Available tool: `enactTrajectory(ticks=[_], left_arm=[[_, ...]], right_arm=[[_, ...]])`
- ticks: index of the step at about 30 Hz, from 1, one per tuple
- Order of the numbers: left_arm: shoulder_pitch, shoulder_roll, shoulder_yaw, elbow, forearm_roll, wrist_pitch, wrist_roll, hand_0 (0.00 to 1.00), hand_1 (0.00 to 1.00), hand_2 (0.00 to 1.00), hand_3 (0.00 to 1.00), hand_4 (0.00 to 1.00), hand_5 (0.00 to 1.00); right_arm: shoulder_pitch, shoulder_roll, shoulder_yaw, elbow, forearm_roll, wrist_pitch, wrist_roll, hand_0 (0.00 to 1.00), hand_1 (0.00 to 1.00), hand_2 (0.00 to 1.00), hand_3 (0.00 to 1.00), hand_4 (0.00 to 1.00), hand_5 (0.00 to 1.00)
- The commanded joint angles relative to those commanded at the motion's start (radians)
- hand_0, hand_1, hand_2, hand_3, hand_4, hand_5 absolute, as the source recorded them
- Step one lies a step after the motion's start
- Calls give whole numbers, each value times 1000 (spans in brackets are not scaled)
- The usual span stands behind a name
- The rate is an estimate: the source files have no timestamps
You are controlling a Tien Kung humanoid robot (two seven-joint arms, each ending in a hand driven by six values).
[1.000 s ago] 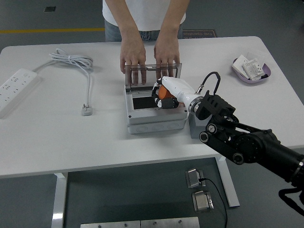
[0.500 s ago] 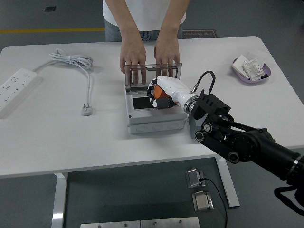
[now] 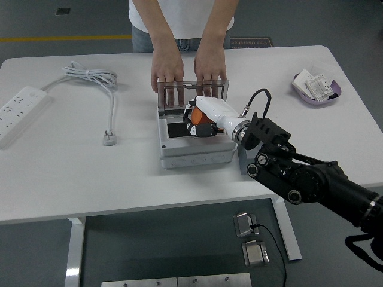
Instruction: Fetch the battery,place it into the box,close the lid of the box
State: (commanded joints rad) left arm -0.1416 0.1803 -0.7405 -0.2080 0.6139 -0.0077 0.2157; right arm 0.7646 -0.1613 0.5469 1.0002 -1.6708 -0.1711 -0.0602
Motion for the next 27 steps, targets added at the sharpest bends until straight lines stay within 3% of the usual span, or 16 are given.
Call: enactTrajectory(ticks=[3,4,9,10,20,27], left_arm=[[0,0,-1,0,1,0,0,669,723,686,629,639,197],[1,0,-1,0,1,0,1,669,723,686,630,639,195],[1,0,1,0,-2,0,0,669,723,686,630,639,195],[1,0,2,0,-3,0,0,669,723,686,629,639,195],[1,0,9,0,-8,-1,-2,669,723,686,630,639,192],[7,-3,5,0,-5,-1,0,669,723,686,629,639,193]], right_arm=[[3,-3,-8,3,-14,2,-6,406,544,540,598,313,253],[5,-4,-11,5,-20,3,-9,659,692,669,708,694,298],[16,-11,-32,13,-44,13,-24,659,692,669,708,694,298],[20,-12,-38,14,-46,15,-27,730,718,690,717,741,320],[36,-17,-61,20,-50,20,-32,739,722,695,720,764,338],[30,-42,-37,101,12,34,-34,741,721,698,724,779,340]])
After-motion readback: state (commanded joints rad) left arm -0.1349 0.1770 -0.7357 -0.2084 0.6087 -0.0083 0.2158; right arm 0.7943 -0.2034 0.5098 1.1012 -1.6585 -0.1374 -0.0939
